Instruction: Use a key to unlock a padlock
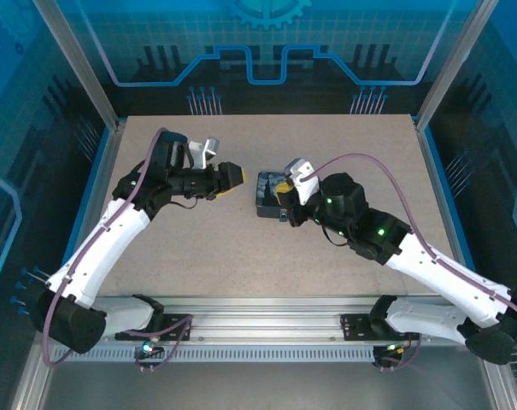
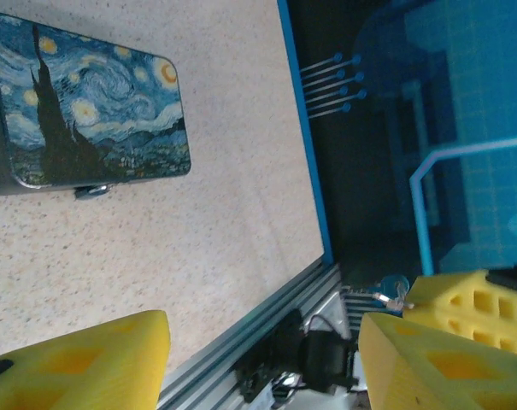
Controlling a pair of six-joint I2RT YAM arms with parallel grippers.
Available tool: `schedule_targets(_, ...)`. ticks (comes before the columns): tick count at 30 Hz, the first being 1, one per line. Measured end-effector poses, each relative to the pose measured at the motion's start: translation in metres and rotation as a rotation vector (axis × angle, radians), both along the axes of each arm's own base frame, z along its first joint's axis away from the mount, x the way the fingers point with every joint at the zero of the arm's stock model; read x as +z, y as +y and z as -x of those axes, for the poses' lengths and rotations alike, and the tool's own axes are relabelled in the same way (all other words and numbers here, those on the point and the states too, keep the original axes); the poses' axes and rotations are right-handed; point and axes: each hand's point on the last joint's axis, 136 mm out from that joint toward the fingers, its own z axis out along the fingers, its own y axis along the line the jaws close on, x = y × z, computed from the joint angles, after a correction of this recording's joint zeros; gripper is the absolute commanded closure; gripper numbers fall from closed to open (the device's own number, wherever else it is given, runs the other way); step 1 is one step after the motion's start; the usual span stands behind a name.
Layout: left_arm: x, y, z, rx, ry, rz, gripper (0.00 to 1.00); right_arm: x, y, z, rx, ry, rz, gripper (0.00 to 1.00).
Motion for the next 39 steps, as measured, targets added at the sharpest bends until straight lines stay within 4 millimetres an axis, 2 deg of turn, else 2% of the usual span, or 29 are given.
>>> schedule_targets(4, 0.013, -0.005, -0.008, 0.025, 0.007, 0.085, 0.36, 0.008, 0.007, -0.002, -0.029, -0.165, 0.131, 1.0)
schedule_targets(8, 0.03, -0.014, -0.013, 0.032, 0.026, 0.19, 0.36, 0.027, 0.016, 0.002, -0.047, -0.356, 0.204, 1.0)
schedule_targets(16, 0.042, -0.047, 0.005, -0.037, 0.12, 0.29, 0.38, 0.049, 0.029, 0.005, -0.088, -0.573, 0.296, 1.0)
schedule_targets(20, 0.047, -0.051, 0.006, -0.041, 0.133, 0.317, 0.47, 0.047, 0.036, 0.005, -0.099, -0.632, 0.352, 1.0)
schedule_targets(25, 0.05, -0.053, 0.003, -0.034, 0.143, 0.338, 0.54, 0.04, 0.034, 0.005, -0.108, -0.647, 0.387, 1.0)
schedule_targets(29, 0.052, -0.054, 0.002, -0.034, 0.142, 0.346, 0.68, 0.039, 0.03, 0.005, -0.116, -0.646, 0.387, 1.0)
schedule_targets(37, 0.047, -0.056, -0.002, -0.026, 0.169, 0.349, 0.81, 0.04, 0.03, 0.008, -0.112, -0.648, 0.381, 1.0)
schedule_targets(39, 0.047, -0.056, -0.003, -0.025, 0.172, 0.351, 0.89, 0.038, 0.03, 0.008, -0.111, -0.647, 0.384, 1.0)
